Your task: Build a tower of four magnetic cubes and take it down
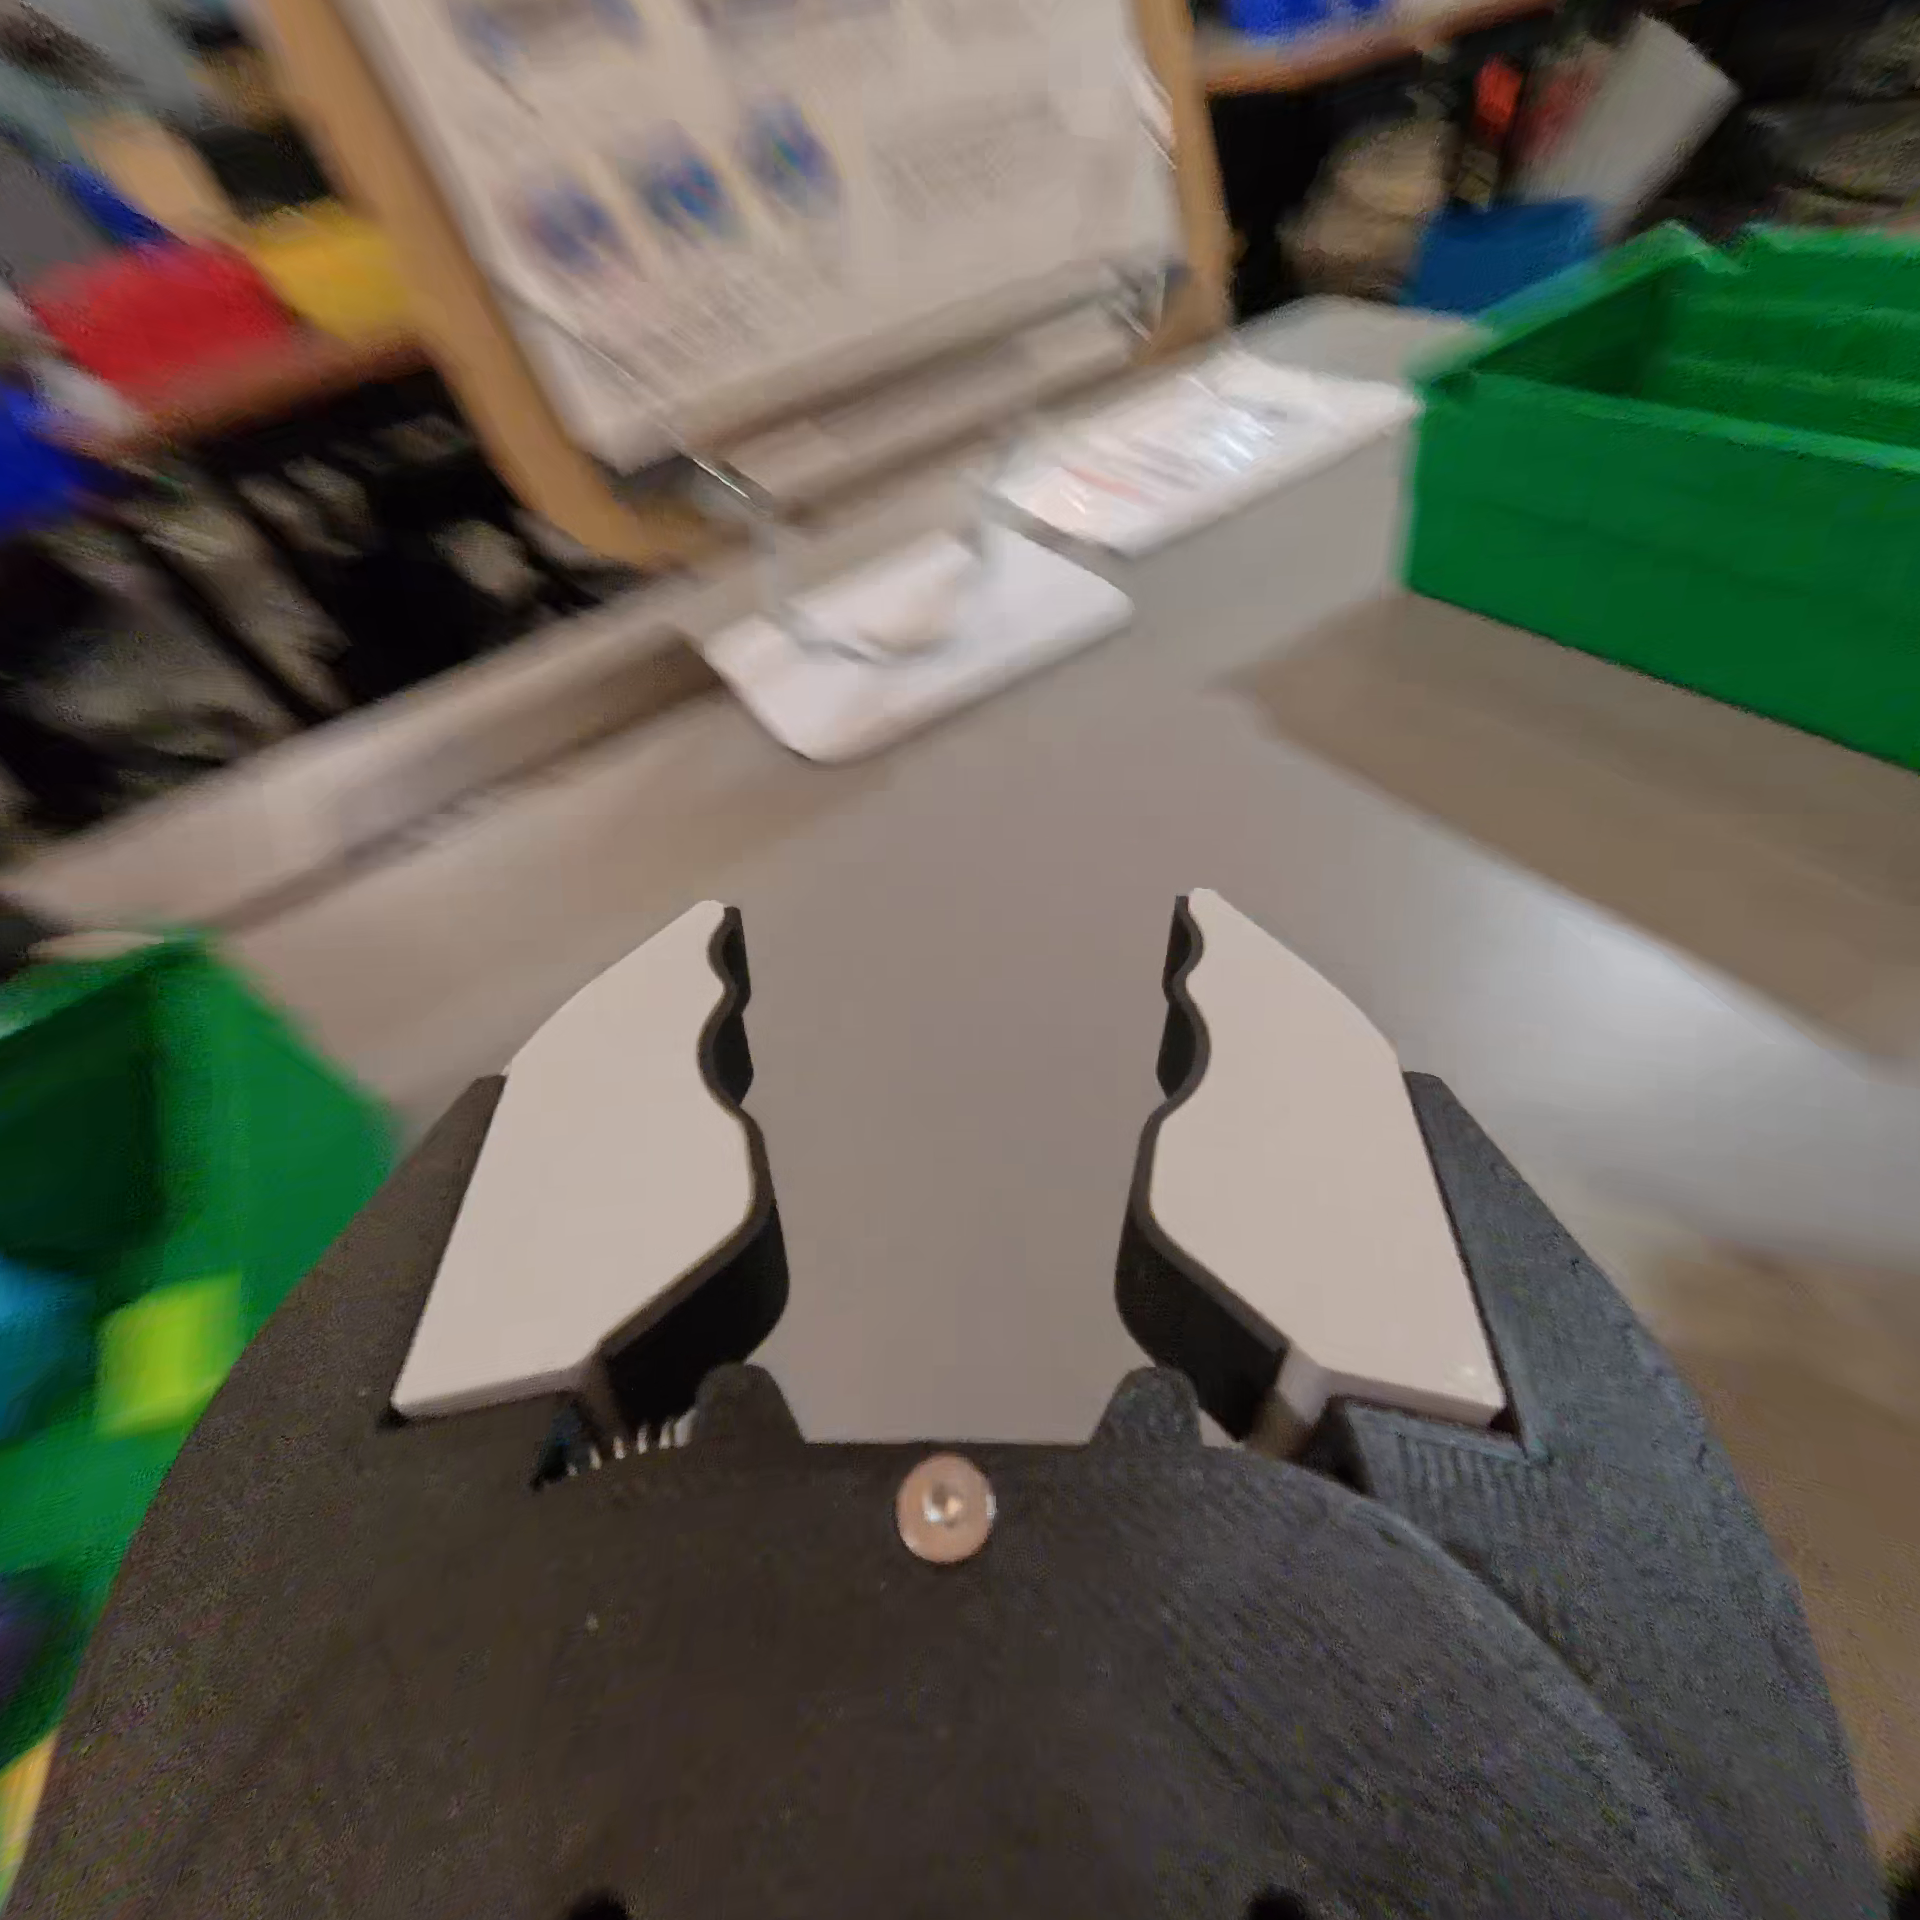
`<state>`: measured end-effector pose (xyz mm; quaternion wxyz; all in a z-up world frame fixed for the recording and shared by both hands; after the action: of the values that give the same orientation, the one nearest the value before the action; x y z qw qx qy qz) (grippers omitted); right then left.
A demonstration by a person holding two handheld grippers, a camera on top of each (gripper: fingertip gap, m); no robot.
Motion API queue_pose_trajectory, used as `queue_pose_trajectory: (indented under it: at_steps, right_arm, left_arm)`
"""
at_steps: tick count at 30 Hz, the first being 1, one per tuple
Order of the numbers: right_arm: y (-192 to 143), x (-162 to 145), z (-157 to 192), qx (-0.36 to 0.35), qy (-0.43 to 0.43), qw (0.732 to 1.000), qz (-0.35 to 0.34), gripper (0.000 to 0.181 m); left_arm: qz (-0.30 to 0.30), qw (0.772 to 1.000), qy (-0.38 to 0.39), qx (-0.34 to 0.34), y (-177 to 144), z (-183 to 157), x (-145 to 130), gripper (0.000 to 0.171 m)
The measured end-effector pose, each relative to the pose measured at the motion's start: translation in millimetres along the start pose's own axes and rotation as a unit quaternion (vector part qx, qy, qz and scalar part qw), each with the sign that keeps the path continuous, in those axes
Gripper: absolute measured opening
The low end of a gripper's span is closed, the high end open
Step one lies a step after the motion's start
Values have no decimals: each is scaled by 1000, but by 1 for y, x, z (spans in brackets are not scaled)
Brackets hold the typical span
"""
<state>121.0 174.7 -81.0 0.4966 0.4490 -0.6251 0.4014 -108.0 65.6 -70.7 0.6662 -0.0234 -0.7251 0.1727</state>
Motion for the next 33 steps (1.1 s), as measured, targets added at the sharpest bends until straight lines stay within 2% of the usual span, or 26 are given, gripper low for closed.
queue_pose_trajectory:
  at_steps: [1,3,4,6,8,9,11,16,19,23,27,29,33]
  right_arm:
    - [-4,4,1,-5,-16,1000,-8,49]
    - [-9,8,-4,-24,-48,998,-24,43]
    - [-10,5,-7,-32,-60,997,-23,41]
    - [-7,-5,-12,-30,-72,997,1,40]
    - [-5,-11,-13,-21,-68,997,19,38]
    - [-4,-11,-13,-17,-60,998,18,38]
    - [-5,-9,-10,-10,-41,999,10,37]
    - [0,-14,-6,-5,-59,998,31,35]
    - [2,-18,-4,0,-71,996,45,33]
    - [4,-21,0,12,-74,996,52,33]
    - [5,-23,0,14,-77,995,58,33]
    - [5,-23,0,12,-77,995,60,33]
    - [5,-24,0,14,-73,995,63,32]
  left_arm:
    - [-43,998,6,42,-18,21,27,75]
    - [-110,987,-36,109,-60,67,70,75]
    - [-120,983,-68,118,-78,88,81,75]
    - [-108,975,-126,146,-101,129,81,75]
    - [-72,962,-194,176,-108,165,64,82]
    - [-44,956,-226,180,-106,178,52,90]
    - [25,950,-260,173,-97,192,24,92]
    - [162,928,-265,205,-71,215,-45,91]
    - [223,915,-264,209,-61,217,-75,91]
    - [282,905,-229,219,-57,214,-93,91]
    - [310,896,-213,235,-55,215,-105,89]
    - [313,894,-215,236,-54,216,-109,81]
    - [314,901,-220,203,-53,211,-108,50]
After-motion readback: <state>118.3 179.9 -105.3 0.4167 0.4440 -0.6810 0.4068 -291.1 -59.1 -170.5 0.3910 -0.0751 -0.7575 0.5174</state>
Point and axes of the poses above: each gripper's, where its closed fingertips meet, y out along the fingers, x out of its top, z = x × y across the jaws, the point moved 5 cm from there along -y, back along the fingers, and after that the axes turned 14 degrees about -y, right-handed, at the moved point
